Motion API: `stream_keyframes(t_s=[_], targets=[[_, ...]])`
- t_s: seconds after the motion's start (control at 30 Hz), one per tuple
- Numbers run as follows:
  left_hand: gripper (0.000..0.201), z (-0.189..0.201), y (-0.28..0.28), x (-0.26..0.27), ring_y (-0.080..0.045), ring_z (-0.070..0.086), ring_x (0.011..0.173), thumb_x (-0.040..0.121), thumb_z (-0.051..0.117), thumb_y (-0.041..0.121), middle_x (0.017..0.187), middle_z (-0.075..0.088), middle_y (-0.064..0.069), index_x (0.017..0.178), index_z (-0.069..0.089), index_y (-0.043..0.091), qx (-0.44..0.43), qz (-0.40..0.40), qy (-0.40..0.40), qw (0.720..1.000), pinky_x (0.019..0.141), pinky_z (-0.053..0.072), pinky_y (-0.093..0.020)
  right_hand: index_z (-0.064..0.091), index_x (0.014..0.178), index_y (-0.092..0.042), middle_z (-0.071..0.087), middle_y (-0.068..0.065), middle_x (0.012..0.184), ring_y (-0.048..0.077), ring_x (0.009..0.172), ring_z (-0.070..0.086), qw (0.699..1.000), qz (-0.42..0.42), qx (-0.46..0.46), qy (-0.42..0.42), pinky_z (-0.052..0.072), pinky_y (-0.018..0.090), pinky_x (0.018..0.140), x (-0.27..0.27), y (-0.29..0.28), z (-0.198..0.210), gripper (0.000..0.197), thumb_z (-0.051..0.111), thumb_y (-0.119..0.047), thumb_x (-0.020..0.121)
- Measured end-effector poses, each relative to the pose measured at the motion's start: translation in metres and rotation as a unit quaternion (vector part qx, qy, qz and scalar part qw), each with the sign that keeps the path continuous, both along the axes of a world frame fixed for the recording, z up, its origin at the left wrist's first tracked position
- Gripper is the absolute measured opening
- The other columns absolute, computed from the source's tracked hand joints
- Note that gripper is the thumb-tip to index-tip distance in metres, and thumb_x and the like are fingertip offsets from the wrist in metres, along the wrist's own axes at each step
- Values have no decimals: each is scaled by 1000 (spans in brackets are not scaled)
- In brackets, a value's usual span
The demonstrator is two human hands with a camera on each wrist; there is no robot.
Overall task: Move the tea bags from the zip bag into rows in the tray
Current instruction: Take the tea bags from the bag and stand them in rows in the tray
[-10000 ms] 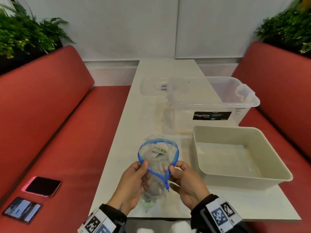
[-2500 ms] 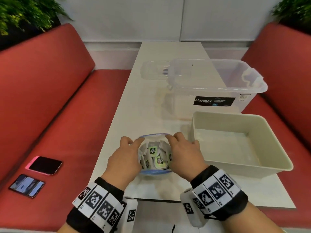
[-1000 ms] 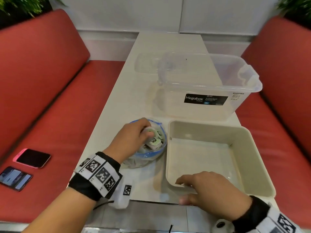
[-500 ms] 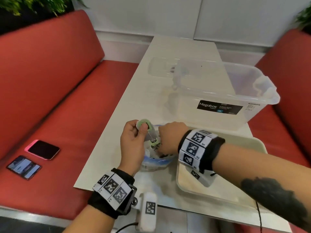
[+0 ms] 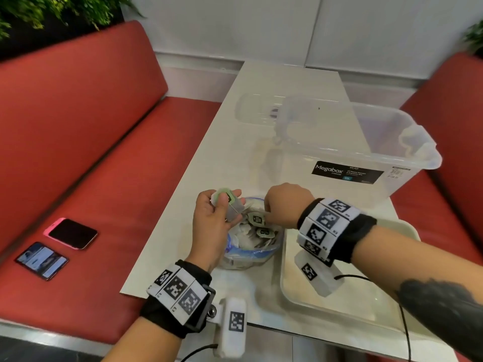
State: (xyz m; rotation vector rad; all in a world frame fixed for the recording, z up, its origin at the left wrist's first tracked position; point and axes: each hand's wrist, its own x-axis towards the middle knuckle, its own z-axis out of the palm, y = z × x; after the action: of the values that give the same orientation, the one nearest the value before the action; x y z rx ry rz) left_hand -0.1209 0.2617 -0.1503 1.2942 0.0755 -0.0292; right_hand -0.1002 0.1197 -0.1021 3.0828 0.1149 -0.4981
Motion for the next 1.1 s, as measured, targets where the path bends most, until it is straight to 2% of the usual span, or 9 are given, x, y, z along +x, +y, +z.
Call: stream_keyframes(t_s=[0.13,0.27,0.5,0.67,0.73,0.83,0.97,1.03,1.1], targets=[[13,1,0,3,-11,67,91,101,36,17,108,67,2,112,39,11,-6,-2,23,1000,84,55,-41,67,88,-16,64,1,81,17,72,56,993,-17,112,17,37,24,60,-4,-17,10,16,60,-30,87],[15,2,0,6,-15,66,90,101,35,15,106,66,3,114,43,18,-6,-9,37,999,79,54,-39,57,81,-23,58,-7,61,7,46,53,982,-22,183,36,39,22,54,-11,-31,26,11,56,-27,91],[23,2,-5,8,-29,65,95,102,32,14,115,63,-13,110,52,21,-58,-63,98,992,78,55,-47,58,78,-21,56,-6,54,5,43,46,920,-60,380,72,33,16,48,-13,-31,40,15,57,-15,92],[51,4,-2,9,-32,64,103,98,26,48,116,65,-18,117,56,12,-144,-149,148,967,85,53,-49,56,78,-19,57,15,71,14,49,45,916,-90,375,112,31,23,49,-1,-20,16,15,55,-14,92],[55,1,-1,9,-30,65,103,90,35,54,117,65,-16,119,55,11,-141,-164,151,965,83,55,-47,57,80,-20,57,17,74,15,50,46,908,-114,389,107,33,22,49,2,-20,10,13,56,-14,92],[47,-1,-2,9,-28,67,96,78,57,37,116,62,-17,116,52,9,-136,-148,151,968,72,59,-41,56,86,-18,58,9,63,13,47,50,890,-142,425,83,35,21,47,1,-20,9,7,57,-15,92],[36,-4,-4,9,-26,69,90,84,59,16,113,65,-14,118,52,10,-153,-140,138,968,65,60,-34,53,83,-15,58,-1,51,11,44,56,887,-151,433,57,38,19,45,-3,-21,8,11,58,-18,92],[28,-4,-5,9,-22,71,85,87,57,10,108,67,-12,115,54,10,-151,-126,133,971,64,60,-33,52,86,-15,62,-3,62,10,50,58,901,-136,411,38,40,18,48,-6,-21,7,9,60,-18,91],[26,-4,-6,9,-21,71,84,88,58,8,108,67,-11,113,54,12,-139,-119,125,975,63,59,-31,53,98,-15,63,1,91,7,64,56,916,-94,390,-14,41,17,58,-8,-21,7,12,61,-17,89]])
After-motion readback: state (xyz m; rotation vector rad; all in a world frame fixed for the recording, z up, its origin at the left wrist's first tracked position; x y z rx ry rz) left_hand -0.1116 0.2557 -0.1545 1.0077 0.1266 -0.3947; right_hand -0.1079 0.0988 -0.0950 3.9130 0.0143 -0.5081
